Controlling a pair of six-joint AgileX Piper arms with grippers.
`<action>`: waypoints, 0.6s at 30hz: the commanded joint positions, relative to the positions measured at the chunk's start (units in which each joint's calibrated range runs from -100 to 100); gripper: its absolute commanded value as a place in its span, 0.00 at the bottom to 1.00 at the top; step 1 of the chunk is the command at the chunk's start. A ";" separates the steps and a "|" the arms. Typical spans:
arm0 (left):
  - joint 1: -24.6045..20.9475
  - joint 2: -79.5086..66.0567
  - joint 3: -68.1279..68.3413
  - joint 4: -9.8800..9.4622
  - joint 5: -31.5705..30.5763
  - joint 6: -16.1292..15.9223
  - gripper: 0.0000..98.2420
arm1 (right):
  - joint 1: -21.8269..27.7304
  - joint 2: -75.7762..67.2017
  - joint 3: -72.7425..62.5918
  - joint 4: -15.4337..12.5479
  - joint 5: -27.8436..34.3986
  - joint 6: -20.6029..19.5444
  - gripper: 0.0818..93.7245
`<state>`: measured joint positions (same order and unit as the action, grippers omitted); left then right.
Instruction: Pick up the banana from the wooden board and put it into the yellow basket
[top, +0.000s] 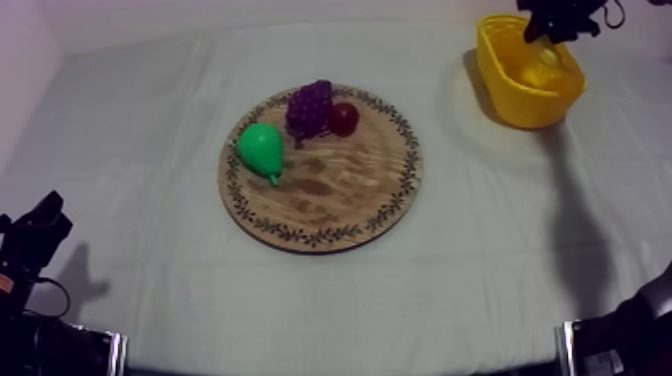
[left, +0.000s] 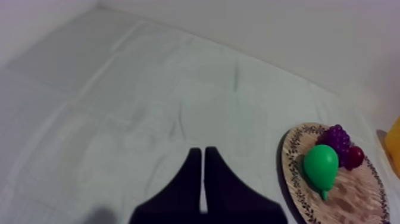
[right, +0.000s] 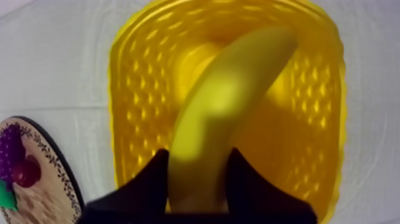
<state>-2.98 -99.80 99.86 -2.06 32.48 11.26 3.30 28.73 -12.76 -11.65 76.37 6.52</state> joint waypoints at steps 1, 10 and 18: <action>-0.03 -0.03 0.03 -0.01 0.02 0.00 0.00 | 0.11 0.90 -0.72 0.01 -0.13 0.02 0.26; -0.03 -0.03 0.03 -0.01 0.02 0.00 0.00 | 0.61 5.10 -4.26 0.00 -0.14 0.07 0.28; -0.03 -0.03 0.03 -0.01 0.02 0.00 0.00 | 1.01 7.40 -5.70 -0.22 -0.96 0.25 0.32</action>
<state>-2.98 -99.80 99.86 -2.06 32.48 11.26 4.24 36.01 -18.51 -11.82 75.57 6.83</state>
